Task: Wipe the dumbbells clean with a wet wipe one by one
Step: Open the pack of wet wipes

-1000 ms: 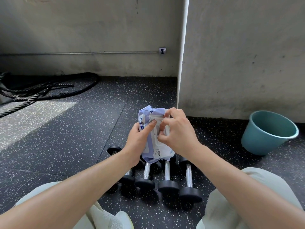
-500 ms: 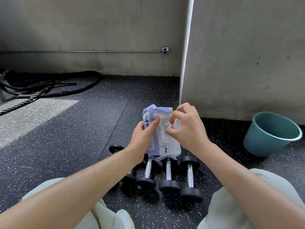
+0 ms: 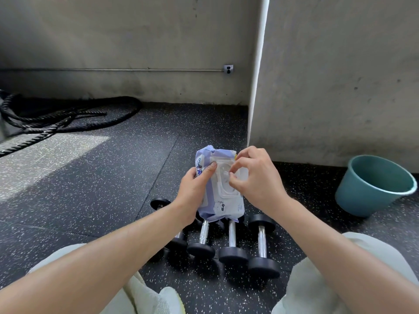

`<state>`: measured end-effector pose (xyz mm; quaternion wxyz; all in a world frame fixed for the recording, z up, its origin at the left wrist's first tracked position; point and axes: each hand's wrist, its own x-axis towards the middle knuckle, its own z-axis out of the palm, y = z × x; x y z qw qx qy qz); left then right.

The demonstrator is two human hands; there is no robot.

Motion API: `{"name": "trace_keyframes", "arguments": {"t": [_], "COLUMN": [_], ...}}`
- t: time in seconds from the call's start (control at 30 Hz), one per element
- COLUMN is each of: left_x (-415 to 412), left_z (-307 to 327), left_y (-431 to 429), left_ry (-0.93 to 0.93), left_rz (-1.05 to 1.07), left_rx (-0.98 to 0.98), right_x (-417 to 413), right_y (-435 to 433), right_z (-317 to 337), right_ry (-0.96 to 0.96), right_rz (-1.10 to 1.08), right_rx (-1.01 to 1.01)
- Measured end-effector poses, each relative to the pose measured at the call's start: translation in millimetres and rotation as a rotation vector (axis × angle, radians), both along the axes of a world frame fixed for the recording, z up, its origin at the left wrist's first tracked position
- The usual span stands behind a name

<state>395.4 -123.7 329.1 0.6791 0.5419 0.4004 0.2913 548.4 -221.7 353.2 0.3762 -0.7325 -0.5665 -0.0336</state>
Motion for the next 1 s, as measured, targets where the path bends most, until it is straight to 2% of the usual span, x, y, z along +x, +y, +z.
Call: {"name": "trace_keyframes", "arguments": {"t": [0.3, 0.6, 1.0], "left_x": [2.5, 5.6, 9.2], "left_z": [-0.3, -1.7, 3.0], "left_y": [0.2, 1.8, 2.7], "left_ry": [0.013, 0.034, 0.032], "left_rz": [-0.007, -0.002, -0.041], "left_rx": [0.024, -0.051, -0.122], "right_x": [1.5, -4.1, -7.9], "right_y": [-0.8, -0.9, -8.5], "right_z": [-0.3, 8.7, 29.5], "right_ry": [-0.006, -0.209, 0.079], "right_rz": [0.003, 0.043, -0.012], "right_rx": [0.014, 0.145, 0.423]}}
